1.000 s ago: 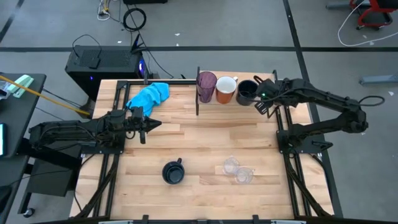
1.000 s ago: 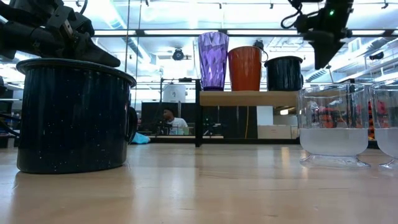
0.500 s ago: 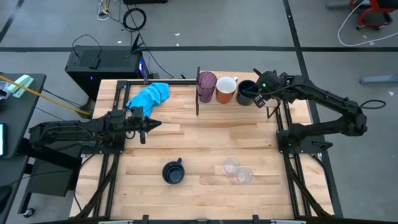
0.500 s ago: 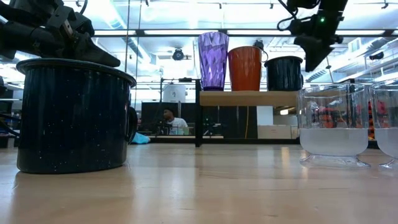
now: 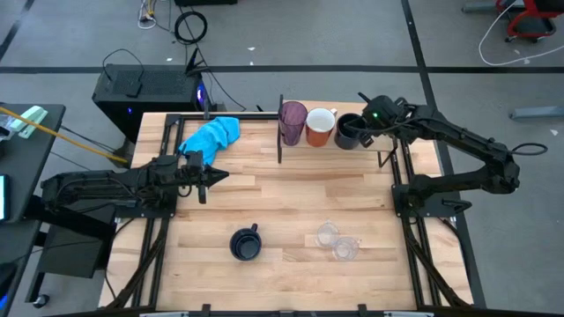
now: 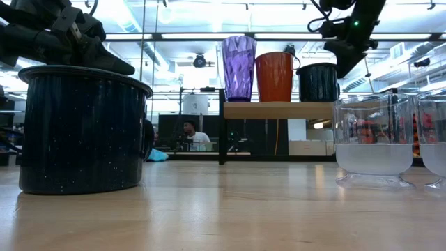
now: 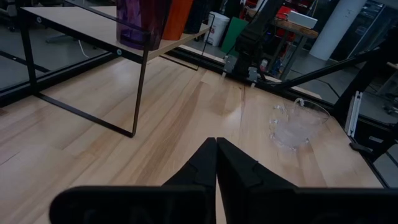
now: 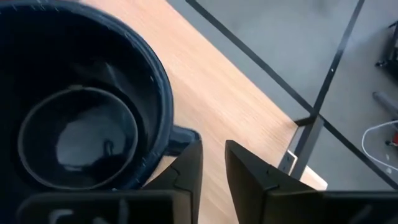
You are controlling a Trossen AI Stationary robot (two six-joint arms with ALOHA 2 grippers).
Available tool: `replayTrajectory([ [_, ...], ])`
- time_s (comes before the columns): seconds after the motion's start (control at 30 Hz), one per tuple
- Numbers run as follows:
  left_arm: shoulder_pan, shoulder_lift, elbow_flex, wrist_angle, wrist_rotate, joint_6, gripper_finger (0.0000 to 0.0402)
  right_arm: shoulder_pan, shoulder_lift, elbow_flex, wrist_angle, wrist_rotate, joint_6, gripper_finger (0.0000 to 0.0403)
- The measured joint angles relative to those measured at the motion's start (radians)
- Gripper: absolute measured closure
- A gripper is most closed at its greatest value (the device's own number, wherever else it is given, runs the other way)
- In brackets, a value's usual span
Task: Stack small to large cups/mugs on shelf
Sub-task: Put the right black mug on the shelf
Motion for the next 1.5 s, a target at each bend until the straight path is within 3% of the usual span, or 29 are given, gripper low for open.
replayTrajectory([
  [0.37,0.000,0.000,0.000,0.000,0.000,-0.001,0.0379,0.000,0.001,0.000,0.056,0.019,-0.012,0.0332],
  [0.6,0.000,0.000,0.000,0.000,0.000,-0.001,0.0387,0.000,-0.001,0.000,-0.030,0.031,-0.010,0.0332],
  [0.7,0.000,0.000,0.000,0.000,0.000,-0.001,0.0389,0.000,-0.001,0.000,-0.106,-0.030,0.029,0.0332],
  [0.83,0.000,0.000,0.000,0.000,0.000,0.014,0.0384,0.009,-0.001,0.000,-0.149,-0.187,0.071,0.0332],
  [1.0,0.000,0.000,0.000,0.000,0.000,0.013,0.0378,0.065,-0.001,0.000,-0.157,-0.275,0.176,0.0332],
  [1.27,0.000,0.000,0.000,-0.001,0.000,0.007,0.0388,0.210,-0.001,0.000,-0.126,-0.277,0.380,0.0332],
  [1.5,0.000,0.000,0.000,0.000,0.000,0.006,0.0383,0.285,0.001,-0.069,0.010,-0.230,0.486,0.0332],
])
